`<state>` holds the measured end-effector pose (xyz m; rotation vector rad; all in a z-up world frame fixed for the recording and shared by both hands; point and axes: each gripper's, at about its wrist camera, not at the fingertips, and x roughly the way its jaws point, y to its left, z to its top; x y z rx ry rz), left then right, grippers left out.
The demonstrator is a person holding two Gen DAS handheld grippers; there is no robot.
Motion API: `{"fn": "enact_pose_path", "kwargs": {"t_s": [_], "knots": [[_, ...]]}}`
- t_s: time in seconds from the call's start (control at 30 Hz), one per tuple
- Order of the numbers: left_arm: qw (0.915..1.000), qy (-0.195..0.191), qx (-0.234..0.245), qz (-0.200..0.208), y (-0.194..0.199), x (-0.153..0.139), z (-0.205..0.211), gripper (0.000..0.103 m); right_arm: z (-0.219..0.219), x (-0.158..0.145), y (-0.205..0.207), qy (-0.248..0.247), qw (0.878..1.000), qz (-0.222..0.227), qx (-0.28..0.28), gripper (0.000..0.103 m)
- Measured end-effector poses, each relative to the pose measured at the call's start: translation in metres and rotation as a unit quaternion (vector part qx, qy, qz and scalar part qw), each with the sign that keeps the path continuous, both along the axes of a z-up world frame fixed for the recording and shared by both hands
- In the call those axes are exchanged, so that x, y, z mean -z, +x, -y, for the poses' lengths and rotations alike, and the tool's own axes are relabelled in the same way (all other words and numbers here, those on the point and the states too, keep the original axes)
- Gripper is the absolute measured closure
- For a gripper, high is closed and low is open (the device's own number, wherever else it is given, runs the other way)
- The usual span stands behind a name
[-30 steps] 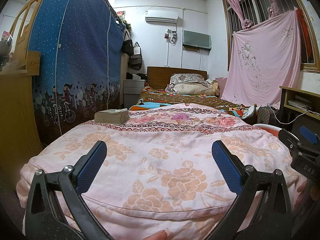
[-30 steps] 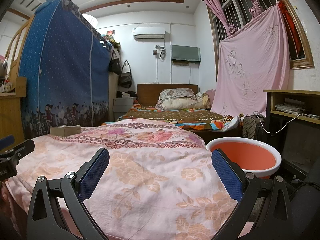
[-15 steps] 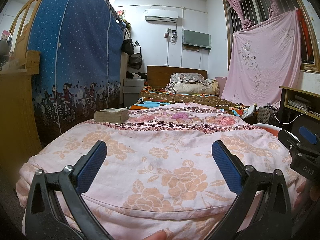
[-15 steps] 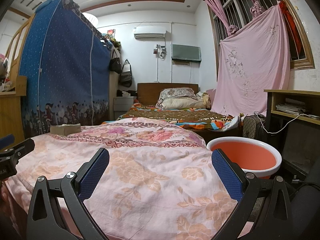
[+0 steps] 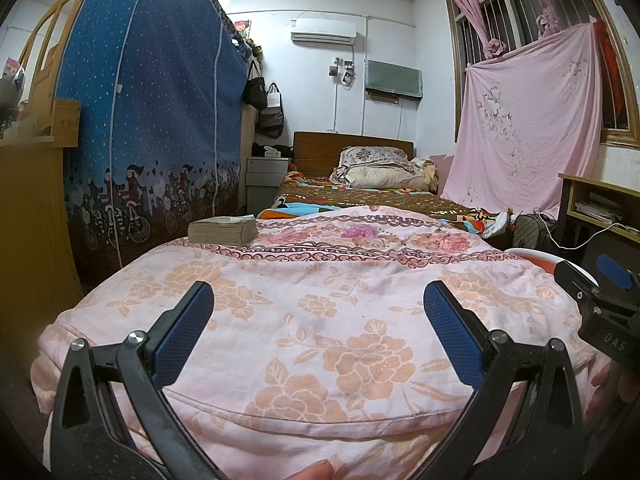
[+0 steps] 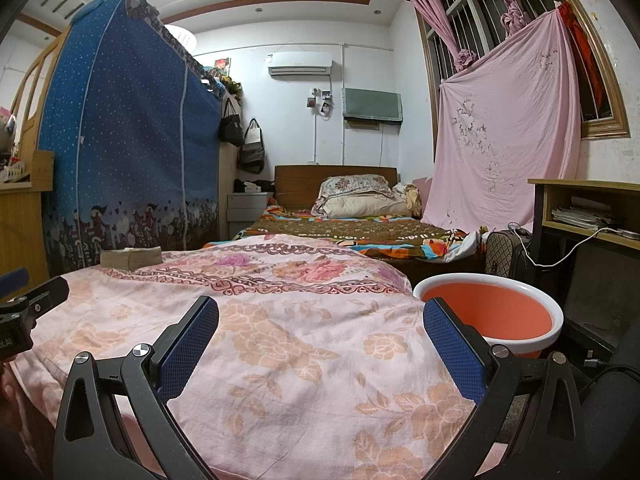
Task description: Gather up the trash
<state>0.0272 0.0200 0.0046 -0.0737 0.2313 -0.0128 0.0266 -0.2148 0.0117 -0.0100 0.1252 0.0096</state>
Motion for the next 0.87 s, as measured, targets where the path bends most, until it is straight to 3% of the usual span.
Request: {"fn": "enact_pose_path", "kwargs": {"t_s": [0.87], "knots": [[0.9994,-0.006,-0.029,0.018,-0.005,-0.005,-0.008,0.012,0.001,0.002,0.0,-0.005,1.0,-0.006,-0.003,0.0]]}}
